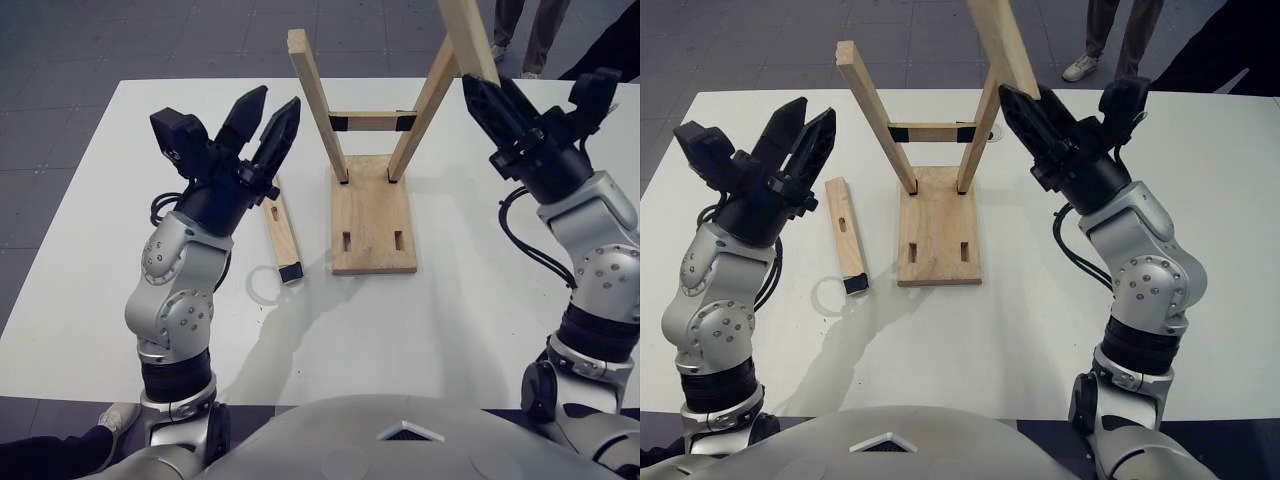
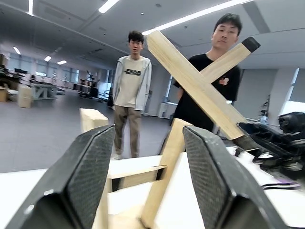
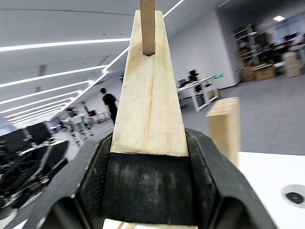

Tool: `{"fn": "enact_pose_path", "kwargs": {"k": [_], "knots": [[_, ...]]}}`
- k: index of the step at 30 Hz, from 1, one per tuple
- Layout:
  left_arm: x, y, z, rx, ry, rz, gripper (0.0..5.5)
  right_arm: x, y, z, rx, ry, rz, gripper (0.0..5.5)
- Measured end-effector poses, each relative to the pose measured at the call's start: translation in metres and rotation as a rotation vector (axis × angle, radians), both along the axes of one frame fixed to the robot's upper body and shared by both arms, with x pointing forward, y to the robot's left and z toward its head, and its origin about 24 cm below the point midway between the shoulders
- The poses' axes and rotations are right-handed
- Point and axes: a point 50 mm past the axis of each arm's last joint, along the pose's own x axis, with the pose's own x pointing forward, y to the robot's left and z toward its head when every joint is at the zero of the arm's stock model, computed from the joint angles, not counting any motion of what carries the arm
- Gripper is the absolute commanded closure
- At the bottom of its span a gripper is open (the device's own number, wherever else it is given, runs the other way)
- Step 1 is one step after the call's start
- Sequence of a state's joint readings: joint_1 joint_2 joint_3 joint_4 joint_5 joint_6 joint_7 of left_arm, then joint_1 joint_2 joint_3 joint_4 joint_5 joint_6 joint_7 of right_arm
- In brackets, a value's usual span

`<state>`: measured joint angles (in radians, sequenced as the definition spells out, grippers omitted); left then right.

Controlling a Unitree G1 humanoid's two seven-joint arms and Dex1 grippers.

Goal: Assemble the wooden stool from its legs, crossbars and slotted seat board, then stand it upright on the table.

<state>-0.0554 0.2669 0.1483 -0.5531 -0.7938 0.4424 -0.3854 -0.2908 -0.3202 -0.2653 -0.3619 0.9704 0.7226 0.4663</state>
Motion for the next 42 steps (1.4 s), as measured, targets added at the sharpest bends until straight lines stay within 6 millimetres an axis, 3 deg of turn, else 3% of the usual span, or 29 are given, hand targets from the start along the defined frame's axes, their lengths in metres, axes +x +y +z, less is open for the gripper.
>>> {"fn": "enact_pose_path", "kwargs": {"k": [8, 13, 18, 25, 29, 39, 42], "knots": [[-0.014, -0.013, 0.002, -0.206, 0.107, -0.220, 2.88, -0.014, 0.024, -0.015, 0.081, 0.092, 0.321, 3.48], [-0.018, -0.021, -0.004, -0.293, 0.192, -0.289, 2.88, -0.014, 0.038, -0.025, 0.157, 0.136, 0.421, 3.48], [-0.019, -0.021, -0.019, -0.339, 0.282, -0.296, 2.20, -0.011, 0.045, -0.019, 0.246, 0.125, 0.503, 3.48], [-0.018, -0.025, -0.010, -0.536, 0.304, -0.391, 1.24, -0.017, 0.055, -0.020, 0.275, 0.144, 0.614, 3.48], [-0.022, -0.027, -0.001, -0.649, 0.330, -0.497, 1.21, -0.016, 0.056, -0.023, 0.290, 0.151, 0.636, 3.48], [-0.026, -0.026, -0.007, -0.628, 0.389, -0.519, 1.21, -0.017, 0.062, -0.016, 0.325, 0.142, 0.714, 3.48], [-0.026, -0.028, -0.008, -0.627, 0.396, -0.523, 0.73, -0.018, 0.063, -0.016, 0.325, 0.143, 0.718, 3.48]]}}
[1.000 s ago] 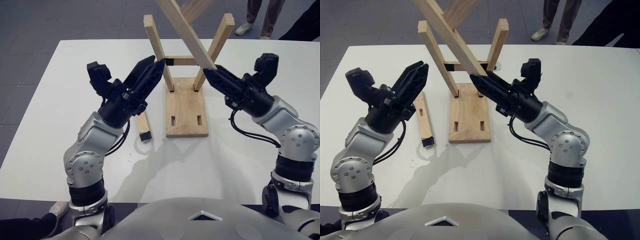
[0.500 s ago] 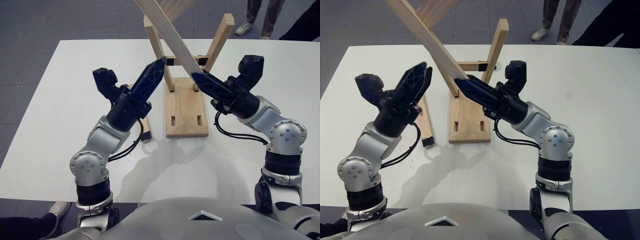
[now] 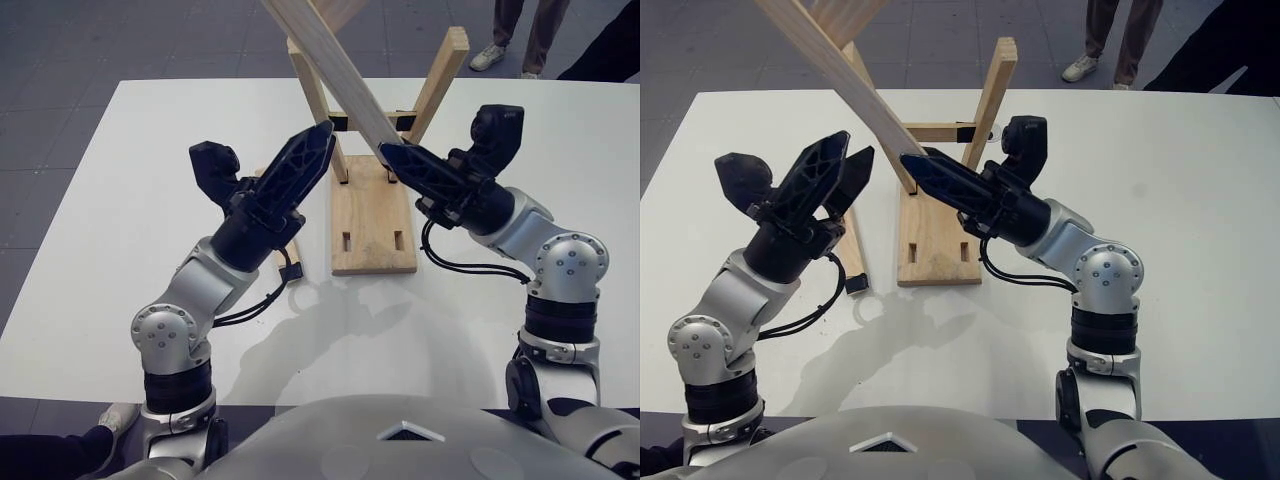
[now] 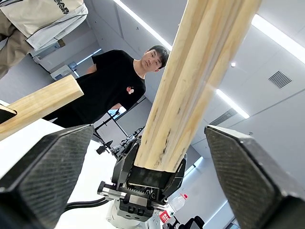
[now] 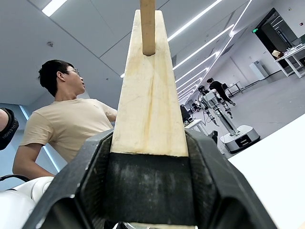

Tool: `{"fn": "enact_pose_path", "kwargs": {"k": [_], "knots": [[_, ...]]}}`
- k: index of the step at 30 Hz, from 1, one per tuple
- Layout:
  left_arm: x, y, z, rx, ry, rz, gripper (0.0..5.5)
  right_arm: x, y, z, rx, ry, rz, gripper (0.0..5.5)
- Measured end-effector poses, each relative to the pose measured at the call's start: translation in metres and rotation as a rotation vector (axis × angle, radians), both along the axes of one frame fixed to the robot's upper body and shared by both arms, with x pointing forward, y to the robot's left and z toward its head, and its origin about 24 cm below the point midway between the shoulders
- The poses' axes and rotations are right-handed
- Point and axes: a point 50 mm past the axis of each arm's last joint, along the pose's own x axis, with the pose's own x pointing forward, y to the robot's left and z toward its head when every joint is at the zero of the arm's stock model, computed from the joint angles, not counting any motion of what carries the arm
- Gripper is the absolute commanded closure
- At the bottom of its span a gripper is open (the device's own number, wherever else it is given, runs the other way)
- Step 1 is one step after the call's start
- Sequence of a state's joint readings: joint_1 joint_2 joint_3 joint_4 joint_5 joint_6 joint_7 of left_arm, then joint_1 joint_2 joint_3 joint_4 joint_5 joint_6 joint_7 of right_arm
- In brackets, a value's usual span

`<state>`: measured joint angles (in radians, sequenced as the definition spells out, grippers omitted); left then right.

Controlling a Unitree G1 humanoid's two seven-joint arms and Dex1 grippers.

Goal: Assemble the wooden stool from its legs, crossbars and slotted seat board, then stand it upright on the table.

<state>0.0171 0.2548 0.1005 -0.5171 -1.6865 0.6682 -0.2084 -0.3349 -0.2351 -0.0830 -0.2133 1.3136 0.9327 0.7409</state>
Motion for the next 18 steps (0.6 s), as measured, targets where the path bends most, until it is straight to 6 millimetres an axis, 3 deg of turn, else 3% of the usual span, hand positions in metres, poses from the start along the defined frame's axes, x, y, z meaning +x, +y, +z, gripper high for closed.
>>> {"fn": "enact_pose_path", "kwargs": {"k": [4, 18], "knots": [[-0.001, -0.005, 0.004, 0.004, -0.025, -0.027, 0.24, -0.001, 0.002, -0.001, -0.001, 0.002, 0.010, 3.48], [0.002, -0.014, -0.002, -0.012, -0.002, -0.023, 0.24, -0.006, 0.013, -0.004, -0.028, -0.002, 0.075, 3.48]]}}
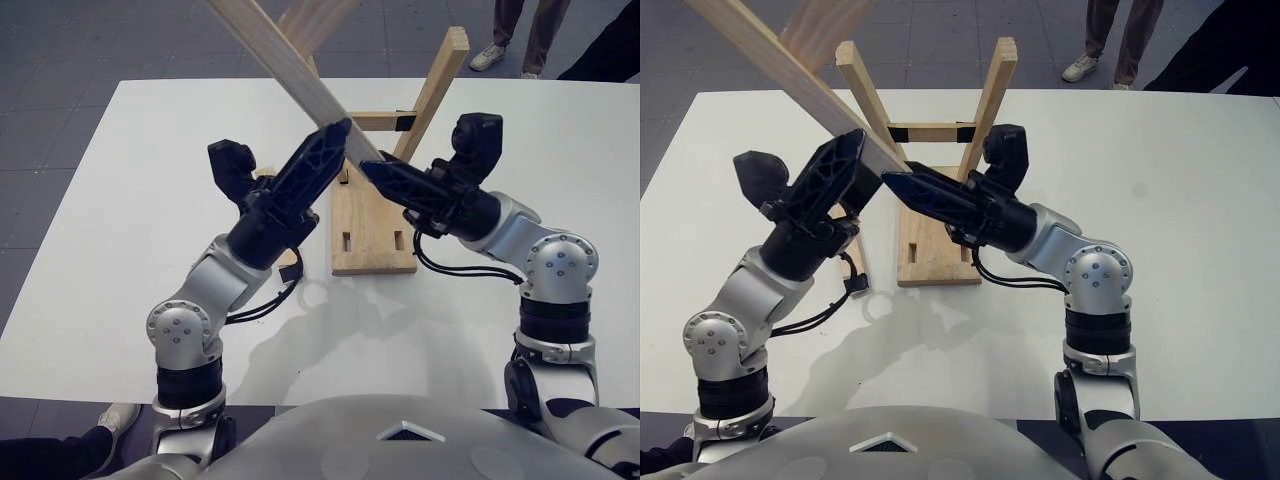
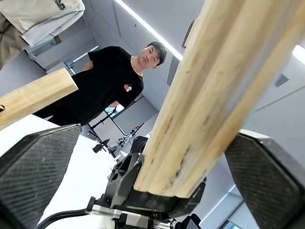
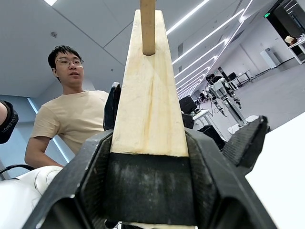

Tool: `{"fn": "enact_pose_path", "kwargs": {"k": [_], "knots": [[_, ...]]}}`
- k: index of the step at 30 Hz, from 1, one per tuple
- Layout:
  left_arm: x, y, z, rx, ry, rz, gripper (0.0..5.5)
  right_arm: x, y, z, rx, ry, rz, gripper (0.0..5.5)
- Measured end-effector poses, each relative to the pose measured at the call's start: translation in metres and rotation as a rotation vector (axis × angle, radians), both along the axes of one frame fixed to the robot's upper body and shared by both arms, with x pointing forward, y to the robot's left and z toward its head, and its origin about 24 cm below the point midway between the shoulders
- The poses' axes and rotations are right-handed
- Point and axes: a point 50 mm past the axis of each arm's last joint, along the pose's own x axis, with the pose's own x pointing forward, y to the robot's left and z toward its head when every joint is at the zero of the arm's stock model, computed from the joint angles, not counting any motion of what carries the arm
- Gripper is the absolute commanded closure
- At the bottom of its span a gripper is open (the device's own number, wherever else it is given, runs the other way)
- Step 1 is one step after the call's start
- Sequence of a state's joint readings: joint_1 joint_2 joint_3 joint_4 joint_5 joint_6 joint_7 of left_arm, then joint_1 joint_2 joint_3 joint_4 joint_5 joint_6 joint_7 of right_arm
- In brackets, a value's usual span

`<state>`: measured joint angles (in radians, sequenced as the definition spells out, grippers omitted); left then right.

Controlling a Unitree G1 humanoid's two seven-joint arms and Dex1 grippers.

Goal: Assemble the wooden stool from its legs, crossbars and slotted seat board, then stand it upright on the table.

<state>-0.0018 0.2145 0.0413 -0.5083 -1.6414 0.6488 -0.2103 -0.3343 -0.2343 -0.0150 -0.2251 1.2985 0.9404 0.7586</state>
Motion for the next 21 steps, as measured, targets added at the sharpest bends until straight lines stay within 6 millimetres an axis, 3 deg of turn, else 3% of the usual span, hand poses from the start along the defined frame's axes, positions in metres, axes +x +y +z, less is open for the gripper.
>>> {"fn": "enact_pose_path", "kwargs": {"k": [9, 21], "knots": [[0.0007, 0.0064, 0.0011, 0.035, -0.035, 0.030, 0.24, -0.0005, -0.0023, -0.0028, -0.029, -0.012, 0.007, 3.48], [-0.0004, 0.0066, 0.0020, 0.033, -0.076, 0.050, 2.08, -0.0001, -0.0032, -0.0086, -0.042, 0.013, 0.007, 3.48]]}}
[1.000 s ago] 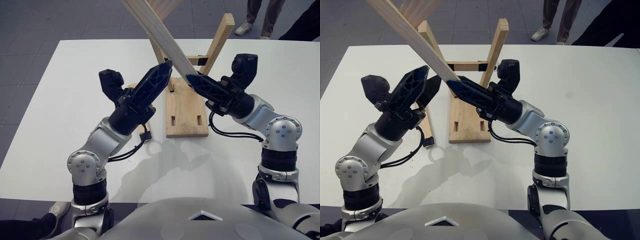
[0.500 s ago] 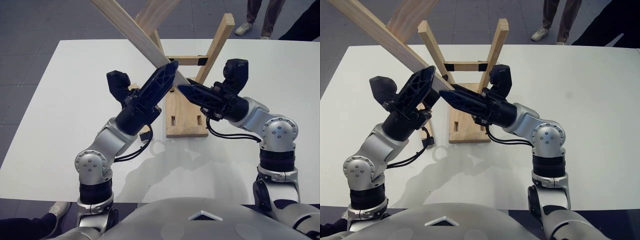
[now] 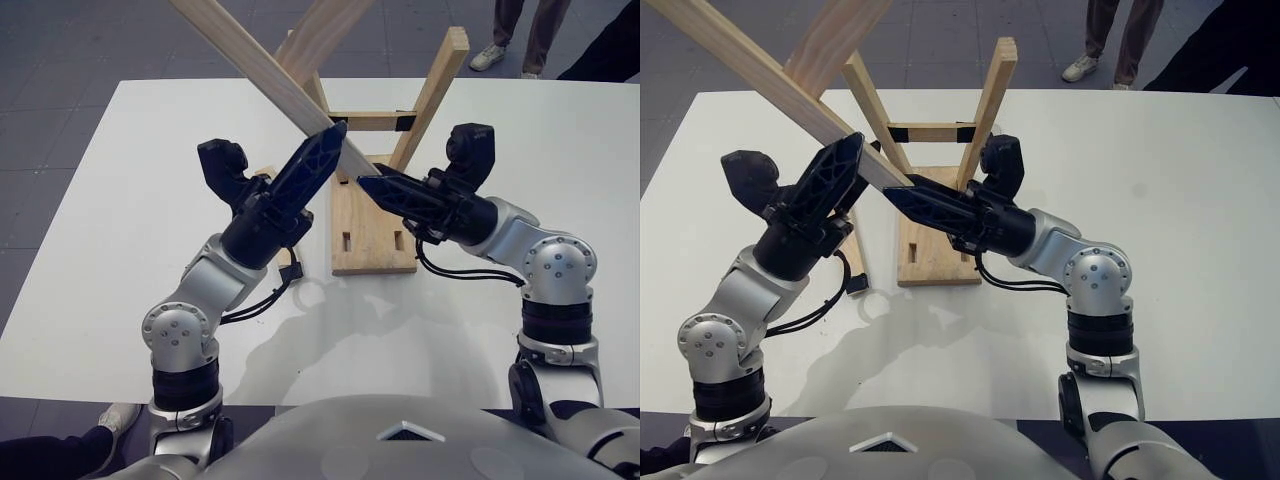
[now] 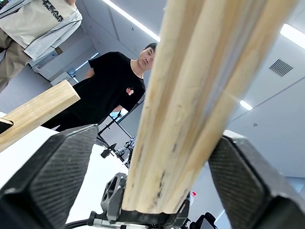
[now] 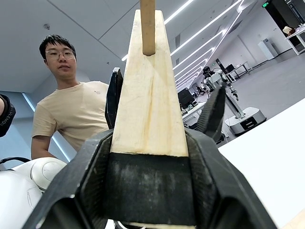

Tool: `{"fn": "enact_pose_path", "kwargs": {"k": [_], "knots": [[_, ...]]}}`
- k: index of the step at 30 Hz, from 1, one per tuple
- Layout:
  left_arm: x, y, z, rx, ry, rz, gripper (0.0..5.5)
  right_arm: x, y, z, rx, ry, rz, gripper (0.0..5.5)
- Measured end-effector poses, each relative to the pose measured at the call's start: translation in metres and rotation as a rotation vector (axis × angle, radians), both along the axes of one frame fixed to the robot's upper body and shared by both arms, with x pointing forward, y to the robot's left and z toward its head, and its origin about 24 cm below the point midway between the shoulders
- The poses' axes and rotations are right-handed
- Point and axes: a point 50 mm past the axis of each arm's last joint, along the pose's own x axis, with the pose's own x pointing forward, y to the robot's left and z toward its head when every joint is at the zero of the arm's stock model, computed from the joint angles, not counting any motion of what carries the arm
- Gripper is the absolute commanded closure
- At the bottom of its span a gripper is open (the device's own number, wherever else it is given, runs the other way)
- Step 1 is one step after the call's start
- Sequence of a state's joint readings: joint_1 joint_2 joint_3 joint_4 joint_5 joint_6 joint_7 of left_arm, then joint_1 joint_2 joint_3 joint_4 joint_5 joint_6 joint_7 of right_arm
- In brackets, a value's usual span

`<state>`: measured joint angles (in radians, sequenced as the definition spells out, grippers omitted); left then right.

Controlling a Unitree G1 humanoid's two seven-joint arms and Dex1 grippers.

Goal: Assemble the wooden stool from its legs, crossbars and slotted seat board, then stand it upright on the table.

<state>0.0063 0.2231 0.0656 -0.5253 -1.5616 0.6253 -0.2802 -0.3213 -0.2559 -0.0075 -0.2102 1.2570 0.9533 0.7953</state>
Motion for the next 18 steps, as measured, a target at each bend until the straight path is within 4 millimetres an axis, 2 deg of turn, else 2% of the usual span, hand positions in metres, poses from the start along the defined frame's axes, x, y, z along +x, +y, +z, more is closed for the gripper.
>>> {"fn": "enact_pose_path", "kwargs": {"k": [7, 16, 18], "knots": [[-0.002, 0.000, 0.000, 0.000, -0.012, -0.002, 3.19, -0.009, 0.001, -0.015, -0.029, 0.070, 0.044, 3.48], [-0.005, 0.000, -0.004, 0.044, -0.006, 0.008, 3.23, -0.009, 0.003, -0.017, -0.039, 0.087, 0.051, 3.48], [-0.004, 0.000, -0.004, 0.047, -0.006, 0.016, 2.78, -0.008, 0.004, -0.017, -0.038, 0.088, 0.049, 3.48]]}}
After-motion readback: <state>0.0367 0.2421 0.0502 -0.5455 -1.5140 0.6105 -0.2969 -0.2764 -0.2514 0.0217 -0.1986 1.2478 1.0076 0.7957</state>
